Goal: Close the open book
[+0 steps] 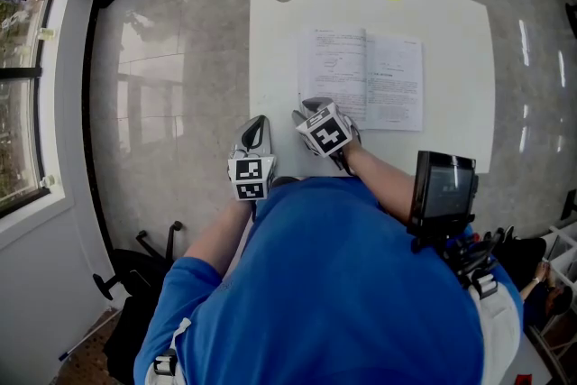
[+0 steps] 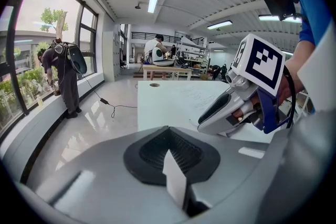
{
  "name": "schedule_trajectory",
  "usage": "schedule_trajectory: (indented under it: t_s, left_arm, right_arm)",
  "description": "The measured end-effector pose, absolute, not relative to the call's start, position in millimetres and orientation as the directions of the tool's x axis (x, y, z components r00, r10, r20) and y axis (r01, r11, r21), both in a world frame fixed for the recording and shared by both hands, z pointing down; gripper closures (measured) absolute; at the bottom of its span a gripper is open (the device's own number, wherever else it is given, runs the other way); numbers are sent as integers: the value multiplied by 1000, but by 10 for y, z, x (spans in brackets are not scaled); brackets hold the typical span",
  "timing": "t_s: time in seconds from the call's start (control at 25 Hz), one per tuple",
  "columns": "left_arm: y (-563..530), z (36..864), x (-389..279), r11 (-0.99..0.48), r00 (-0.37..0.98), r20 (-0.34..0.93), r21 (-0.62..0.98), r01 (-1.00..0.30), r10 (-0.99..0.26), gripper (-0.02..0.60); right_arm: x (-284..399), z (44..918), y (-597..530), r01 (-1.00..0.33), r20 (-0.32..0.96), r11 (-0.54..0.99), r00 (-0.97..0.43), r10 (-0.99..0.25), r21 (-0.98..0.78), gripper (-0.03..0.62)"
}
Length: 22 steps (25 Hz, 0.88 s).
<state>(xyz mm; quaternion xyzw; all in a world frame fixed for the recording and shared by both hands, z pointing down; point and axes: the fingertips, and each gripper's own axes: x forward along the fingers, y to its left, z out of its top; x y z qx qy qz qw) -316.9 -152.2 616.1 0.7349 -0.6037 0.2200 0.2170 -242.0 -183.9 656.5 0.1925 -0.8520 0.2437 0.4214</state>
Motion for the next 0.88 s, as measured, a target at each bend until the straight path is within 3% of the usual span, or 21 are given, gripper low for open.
schedule_trajectory:
  t_s: [0.2, 0.48, 0.88]
  left_arm:
    - [-1513, 6154, -3140, -179, 177, 578, 55, -982, -797, 575]
    - [-1502, 6122, -3112, -185, 177, 569, 45, -982, -803, 575]
    - [-1468, 5971, -3060, -208, 192, 547, 34, -978, -814, 575]
  right_arm:
    - [-2416, 6614, -1756, -524, 814, 806, -573, -95, -276, 433]
    - [-2383, 6593, -1754, -534, 792, 779, -605, -81, -329, 431]
    - [-2319, 6255, -1837, -572, 716, 737, -675, -175, -359, 431]
